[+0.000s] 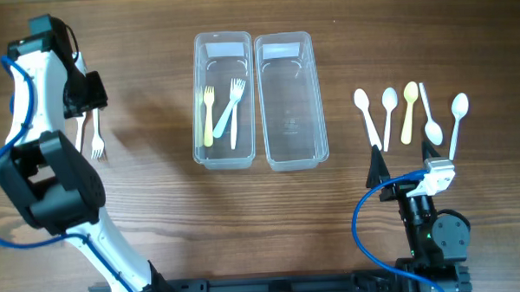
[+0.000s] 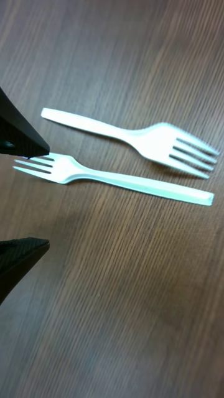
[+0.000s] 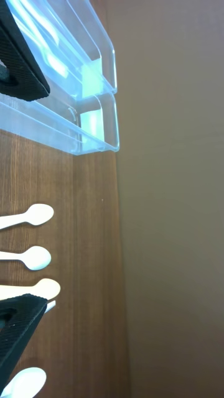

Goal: Pack container
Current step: 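Grasp the clear fork with the left gripper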

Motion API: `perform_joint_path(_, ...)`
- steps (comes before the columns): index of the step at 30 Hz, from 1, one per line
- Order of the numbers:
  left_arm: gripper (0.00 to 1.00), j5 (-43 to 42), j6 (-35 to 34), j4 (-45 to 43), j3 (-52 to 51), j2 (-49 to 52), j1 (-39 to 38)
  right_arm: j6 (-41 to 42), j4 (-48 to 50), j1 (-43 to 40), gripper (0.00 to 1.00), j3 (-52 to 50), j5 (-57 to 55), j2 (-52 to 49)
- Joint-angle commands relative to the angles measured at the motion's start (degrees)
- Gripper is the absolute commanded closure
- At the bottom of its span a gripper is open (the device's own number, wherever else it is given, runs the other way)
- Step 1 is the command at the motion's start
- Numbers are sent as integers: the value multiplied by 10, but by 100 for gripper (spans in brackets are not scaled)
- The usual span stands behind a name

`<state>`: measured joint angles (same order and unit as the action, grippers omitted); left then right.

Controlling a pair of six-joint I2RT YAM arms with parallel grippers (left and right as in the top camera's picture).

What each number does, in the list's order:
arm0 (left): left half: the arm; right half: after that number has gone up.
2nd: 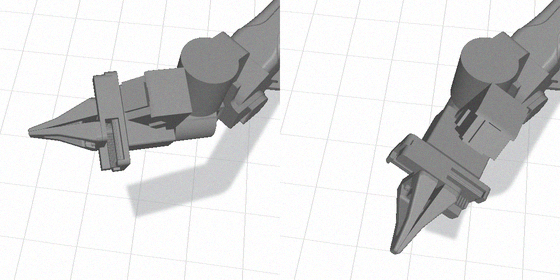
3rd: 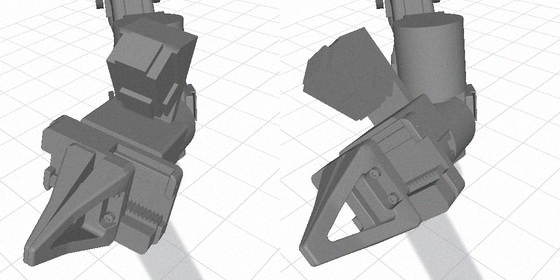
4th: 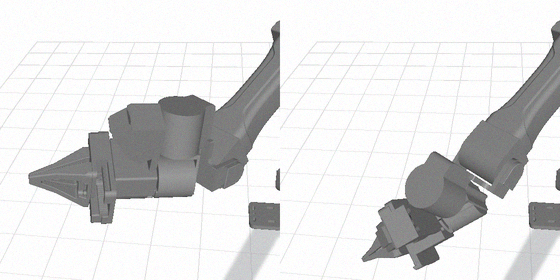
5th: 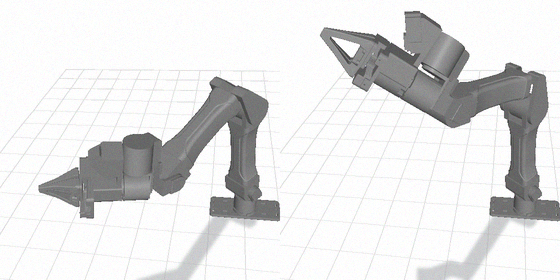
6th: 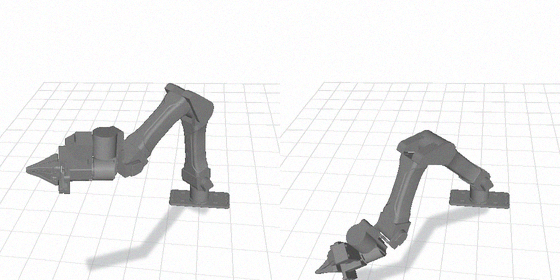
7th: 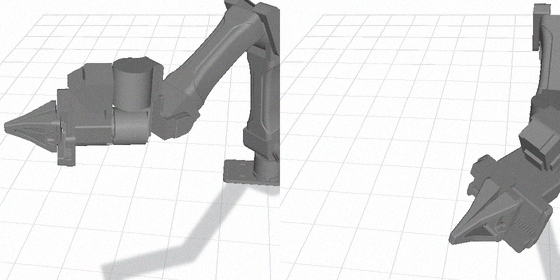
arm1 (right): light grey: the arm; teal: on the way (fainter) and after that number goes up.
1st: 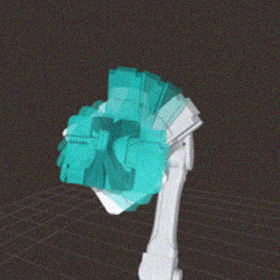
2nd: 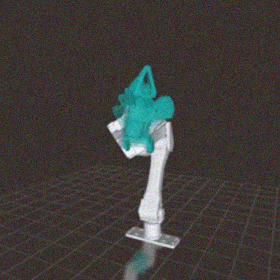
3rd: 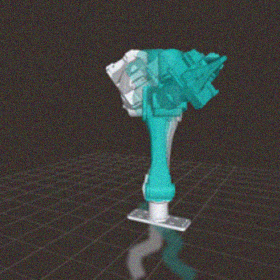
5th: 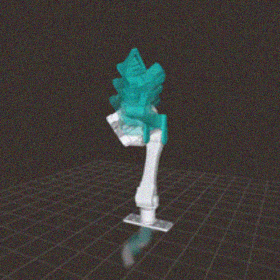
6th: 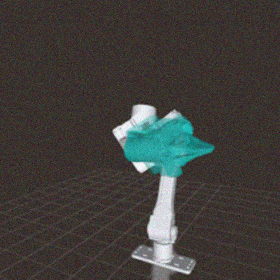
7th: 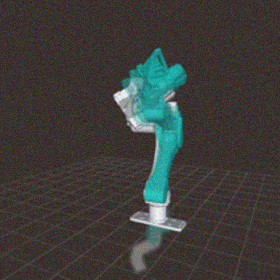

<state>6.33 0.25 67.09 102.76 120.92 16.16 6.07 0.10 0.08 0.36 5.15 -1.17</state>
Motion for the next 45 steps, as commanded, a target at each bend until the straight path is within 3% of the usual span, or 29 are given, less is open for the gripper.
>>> perform_joint_path(1, 55, -14, 15, -4, 3, 31, 4, 8, 3, 1, 0, -1, 7, 5)
perform_joint_path(15, 56, -25, 46, -43, -7, 48, 15, 8, 3, 1, 0, -1, 7, 5)
perform_joint_path(36, 51, -46, 56, -129, -130, 48, 30, 8, 3, 1, 0, -1, 7, 5)
perform_joint_path(38, 61, -46, 56, -129, -130, 48, 30, 8, 3, 1, 0, -1, 7, 5)
perform_joint_path(39, 72, -46, 56, -129, -130, 48, 30, 8, 3, 1, 0, -1, 7, 5)
perform_joint_path(40, 93, -46, 56, -128, -130, 48, 30, 8, 3, 1, 0, -1, 7, 5)
perform_joint_path(45, 96, -46, 55, -114, -128, 47, 30, 8, 3, 1, 0, -1, 7, 5)
